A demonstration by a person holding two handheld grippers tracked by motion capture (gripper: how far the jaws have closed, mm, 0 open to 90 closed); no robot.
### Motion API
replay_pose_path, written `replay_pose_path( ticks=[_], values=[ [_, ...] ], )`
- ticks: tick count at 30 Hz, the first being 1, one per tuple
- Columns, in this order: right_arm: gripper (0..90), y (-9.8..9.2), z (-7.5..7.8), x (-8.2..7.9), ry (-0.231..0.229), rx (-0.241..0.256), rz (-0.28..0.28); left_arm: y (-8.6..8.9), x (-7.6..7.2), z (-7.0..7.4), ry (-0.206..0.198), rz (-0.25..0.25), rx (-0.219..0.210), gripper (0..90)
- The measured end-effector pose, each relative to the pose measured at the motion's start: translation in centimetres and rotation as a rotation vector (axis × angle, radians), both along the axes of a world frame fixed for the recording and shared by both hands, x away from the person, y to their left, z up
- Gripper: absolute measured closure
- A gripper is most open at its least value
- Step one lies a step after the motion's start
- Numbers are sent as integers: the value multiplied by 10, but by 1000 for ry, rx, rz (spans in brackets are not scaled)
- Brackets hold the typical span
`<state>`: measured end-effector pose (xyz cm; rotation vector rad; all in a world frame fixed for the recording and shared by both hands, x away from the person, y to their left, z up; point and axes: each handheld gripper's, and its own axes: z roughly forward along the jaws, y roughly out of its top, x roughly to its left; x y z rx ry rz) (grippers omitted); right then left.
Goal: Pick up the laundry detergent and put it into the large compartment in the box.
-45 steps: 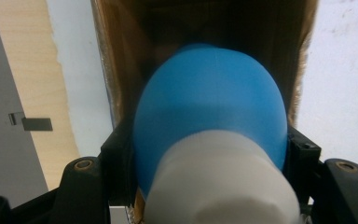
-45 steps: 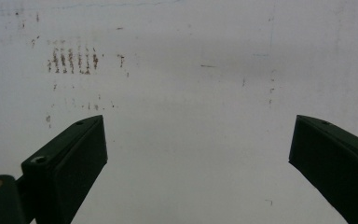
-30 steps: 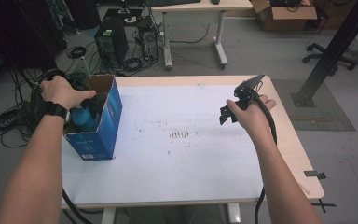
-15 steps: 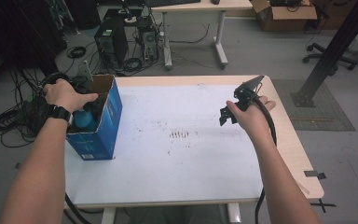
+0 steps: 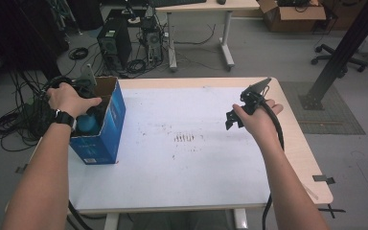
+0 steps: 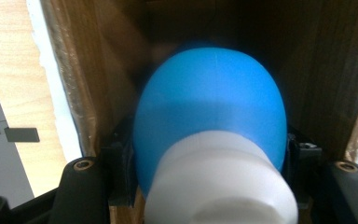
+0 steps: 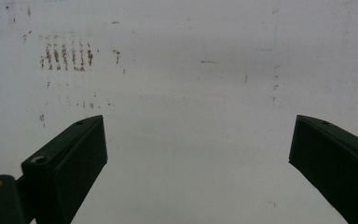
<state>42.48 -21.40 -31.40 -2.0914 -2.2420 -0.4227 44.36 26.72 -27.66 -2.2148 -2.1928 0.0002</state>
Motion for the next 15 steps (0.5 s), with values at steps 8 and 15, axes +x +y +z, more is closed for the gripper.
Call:
replay_pose_path(
  ticks=[8,15],
  values=[
    [42,-1,0,-1,1,1,-1,-2,0,-1,8,0,5,370],
    [42,-2,0,-1,-1,1,0,-4,0,2,20,7,-8,347]
  ],
)
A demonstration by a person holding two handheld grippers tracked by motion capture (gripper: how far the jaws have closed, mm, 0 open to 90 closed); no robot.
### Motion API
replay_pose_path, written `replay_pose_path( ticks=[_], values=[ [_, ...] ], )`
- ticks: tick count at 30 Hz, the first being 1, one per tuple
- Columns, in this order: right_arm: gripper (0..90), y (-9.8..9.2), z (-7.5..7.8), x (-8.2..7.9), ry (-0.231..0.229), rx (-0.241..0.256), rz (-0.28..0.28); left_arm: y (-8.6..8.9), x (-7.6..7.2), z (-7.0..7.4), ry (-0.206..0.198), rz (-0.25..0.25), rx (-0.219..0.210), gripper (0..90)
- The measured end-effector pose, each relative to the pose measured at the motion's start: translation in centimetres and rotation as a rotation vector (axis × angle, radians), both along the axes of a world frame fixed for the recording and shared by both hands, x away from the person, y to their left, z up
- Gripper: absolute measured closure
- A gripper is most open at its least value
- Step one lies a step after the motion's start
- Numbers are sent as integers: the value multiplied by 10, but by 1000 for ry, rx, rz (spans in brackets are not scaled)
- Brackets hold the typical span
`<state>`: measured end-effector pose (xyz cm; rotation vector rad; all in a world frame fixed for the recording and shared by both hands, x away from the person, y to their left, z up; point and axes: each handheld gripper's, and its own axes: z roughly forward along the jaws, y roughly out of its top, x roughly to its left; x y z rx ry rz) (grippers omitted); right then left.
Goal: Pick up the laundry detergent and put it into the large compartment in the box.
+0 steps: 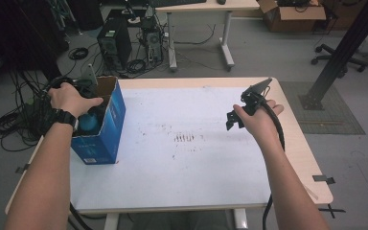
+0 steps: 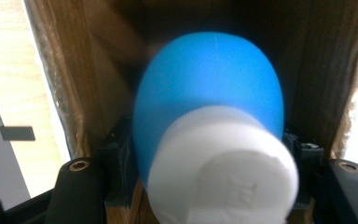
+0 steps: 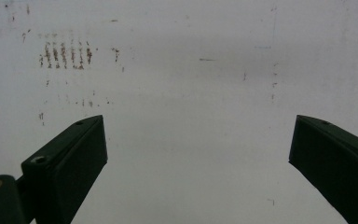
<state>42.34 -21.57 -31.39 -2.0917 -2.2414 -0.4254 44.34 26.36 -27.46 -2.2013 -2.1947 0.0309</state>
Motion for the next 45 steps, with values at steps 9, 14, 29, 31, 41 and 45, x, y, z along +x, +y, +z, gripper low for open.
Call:
replay_pose_path(
  ticks=[9,14,29,31,41,45],
  values=[
    [42,0,0,-1,-3,3,3,0,-2,6,-24,6,10,299],
    [42,-1,1,-2,-8,4,3,-1,-3,16,-42,3,12,290],
    [41,-2,4,-5,-10,10,-1,-10,-7,60,-103,-17,23,264],
    [41,-3,4,-5,-9,9,-3,-17,-7,68,-114,-28,22,265],
    [41,-5,8,-10,-20,15,1,-62,-8,82,-141,-95,1,235],
    [42,-8,10,-11,-20,16,-7,-83,-10,82,-141,-143,-10,225]
  ],
)
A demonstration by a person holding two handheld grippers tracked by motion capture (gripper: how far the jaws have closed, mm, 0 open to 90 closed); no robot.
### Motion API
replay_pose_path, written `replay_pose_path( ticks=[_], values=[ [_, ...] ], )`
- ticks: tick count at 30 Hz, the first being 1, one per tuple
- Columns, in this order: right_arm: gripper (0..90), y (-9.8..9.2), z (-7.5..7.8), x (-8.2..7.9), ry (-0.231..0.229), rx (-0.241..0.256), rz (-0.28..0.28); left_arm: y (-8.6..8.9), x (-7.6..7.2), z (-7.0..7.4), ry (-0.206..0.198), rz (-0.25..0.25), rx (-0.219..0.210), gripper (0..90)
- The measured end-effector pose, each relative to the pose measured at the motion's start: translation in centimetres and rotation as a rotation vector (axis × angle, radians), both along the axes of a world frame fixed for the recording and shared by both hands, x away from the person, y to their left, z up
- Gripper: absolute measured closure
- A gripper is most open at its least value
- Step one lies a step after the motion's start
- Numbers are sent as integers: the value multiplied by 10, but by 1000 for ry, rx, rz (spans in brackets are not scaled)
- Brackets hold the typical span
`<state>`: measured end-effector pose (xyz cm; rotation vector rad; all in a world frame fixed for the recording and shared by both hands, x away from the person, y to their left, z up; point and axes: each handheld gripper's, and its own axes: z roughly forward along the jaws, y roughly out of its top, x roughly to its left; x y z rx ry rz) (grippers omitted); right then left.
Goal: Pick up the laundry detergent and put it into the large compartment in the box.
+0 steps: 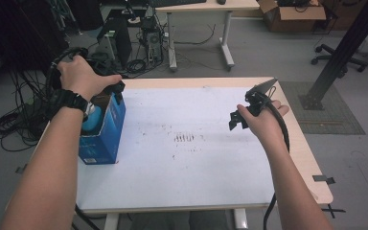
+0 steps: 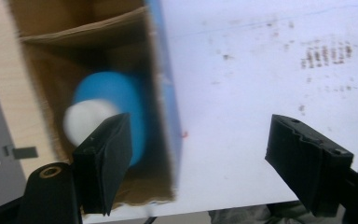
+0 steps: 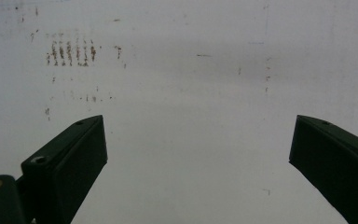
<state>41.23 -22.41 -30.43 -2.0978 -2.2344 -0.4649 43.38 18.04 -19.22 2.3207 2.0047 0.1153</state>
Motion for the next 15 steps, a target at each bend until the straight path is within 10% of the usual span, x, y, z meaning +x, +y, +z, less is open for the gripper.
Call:
replay_pose_path(
  ticks=[15],
  values=[
    [41,-4,3,-8,-13,12,4,-61,-9,-13,12,-111,-60,158]
  ],
)
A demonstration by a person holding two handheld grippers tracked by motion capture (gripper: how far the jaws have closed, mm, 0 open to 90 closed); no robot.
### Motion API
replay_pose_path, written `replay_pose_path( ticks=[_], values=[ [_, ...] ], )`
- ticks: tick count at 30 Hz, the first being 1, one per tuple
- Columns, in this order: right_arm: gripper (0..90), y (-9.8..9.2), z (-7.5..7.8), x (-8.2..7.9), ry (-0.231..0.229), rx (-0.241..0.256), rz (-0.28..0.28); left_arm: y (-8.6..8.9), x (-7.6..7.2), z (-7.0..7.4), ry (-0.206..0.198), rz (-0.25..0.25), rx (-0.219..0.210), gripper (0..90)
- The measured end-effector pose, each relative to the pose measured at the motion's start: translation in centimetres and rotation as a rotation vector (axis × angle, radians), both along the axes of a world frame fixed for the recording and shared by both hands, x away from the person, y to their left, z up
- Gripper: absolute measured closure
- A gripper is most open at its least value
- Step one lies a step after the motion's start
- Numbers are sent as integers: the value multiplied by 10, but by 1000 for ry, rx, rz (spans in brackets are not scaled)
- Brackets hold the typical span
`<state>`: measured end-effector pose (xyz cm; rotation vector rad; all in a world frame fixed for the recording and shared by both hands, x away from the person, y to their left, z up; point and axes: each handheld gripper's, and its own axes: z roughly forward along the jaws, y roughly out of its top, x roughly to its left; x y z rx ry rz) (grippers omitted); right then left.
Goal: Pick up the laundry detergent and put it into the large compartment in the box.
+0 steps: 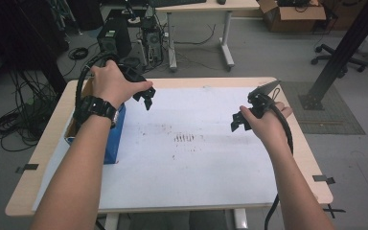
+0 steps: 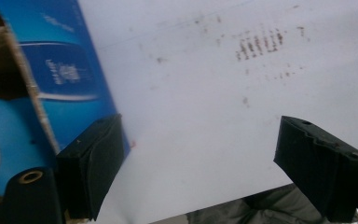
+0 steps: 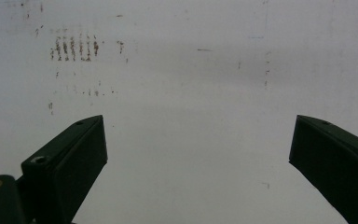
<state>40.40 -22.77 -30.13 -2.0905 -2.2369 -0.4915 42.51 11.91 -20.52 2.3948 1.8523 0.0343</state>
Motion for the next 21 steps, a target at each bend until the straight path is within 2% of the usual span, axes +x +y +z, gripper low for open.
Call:
replay_pose_path(
  ticks=[2,8,13,16,21],
  values=[
    [41,0,0,-1,0,1,0,-4,0,-4,7,-4,6,108],
    [41,-3,0,-2,0,2,-4,-12,0,-13,13,-9,16,54],
    [41,-3,0,-2,1,4,-7,-17,-1,-17,18,-29,12,52],
    [41,-3,-1,-3,2,1,-2,-19,-1,-19,18,-37,26,52],
    [41,-1,-1,-3,0,0,-2,-21,-3,-20,13,-40,17,51]
  ],
)
